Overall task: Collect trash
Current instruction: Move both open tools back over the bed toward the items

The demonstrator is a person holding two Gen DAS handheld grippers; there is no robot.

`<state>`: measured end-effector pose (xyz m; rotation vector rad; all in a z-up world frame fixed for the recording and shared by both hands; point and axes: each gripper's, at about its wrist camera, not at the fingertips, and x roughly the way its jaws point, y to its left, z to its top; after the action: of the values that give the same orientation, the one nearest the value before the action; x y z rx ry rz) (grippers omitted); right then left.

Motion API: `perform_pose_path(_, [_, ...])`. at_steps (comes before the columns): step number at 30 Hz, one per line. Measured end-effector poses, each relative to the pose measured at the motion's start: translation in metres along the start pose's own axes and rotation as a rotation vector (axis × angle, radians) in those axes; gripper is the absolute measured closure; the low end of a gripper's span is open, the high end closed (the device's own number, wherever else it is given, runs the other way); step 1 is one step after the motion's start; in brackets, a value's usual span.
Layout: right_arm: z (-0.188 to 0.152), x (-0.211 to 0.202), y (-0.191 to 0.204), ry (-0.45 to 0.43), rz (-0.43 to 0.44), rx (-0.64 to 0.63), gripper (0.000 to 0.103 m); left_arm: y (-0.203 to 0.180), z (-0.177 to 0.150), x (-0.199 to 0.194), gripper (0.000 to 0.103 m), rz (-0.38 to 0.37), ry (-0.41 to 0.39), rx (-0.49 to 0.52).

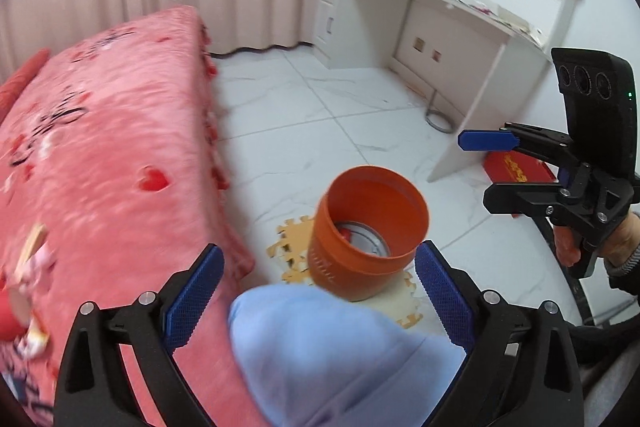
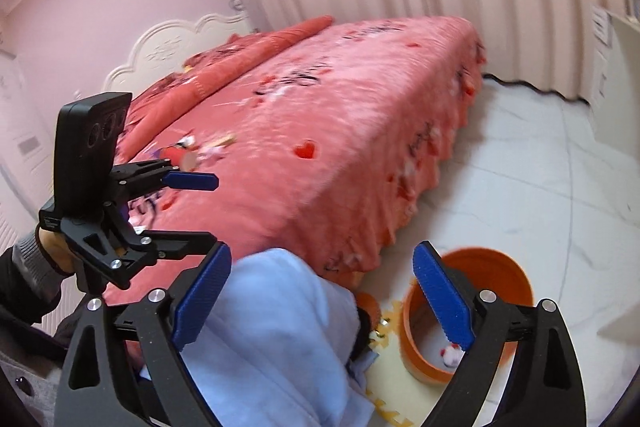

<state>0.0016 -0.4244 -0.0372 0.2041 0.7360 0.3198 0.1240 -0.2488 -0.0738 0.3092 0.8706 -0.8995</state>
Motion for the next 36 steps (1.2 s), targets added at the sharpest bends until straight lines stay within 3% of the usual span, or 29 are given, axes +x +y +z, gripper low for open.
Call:
perform_pose_path(9, [0.021, 0.036, 0.084, 0.025, 0.129, -0.117, 0.008, 0.035, -0.050, -0.060, 0.006, 0.126, -0.029, -0.104])
perform_pose_path(24, [0.042, 0.111, 0.227, 0.062, 0.317, -0.331, 0.008, 0.107, -0.152, -0.164, 0.006, 0.343, -0.125, -0.385])
perform_pose_path(31, [0.048, 0.142, 0.265, 0.096, 0.377, -0.385, 0.008, 0.135, -0.186, -0.181, 0.006, 0.375, -0.139, -0.427])
perform_pose_path(36, [0.047, 0.158, 0.274, 0.131, 0.389, -0.407, 0.008, 0.148, -0.199, -0.170, 0.006, 0.297, -0.073, -0.341])
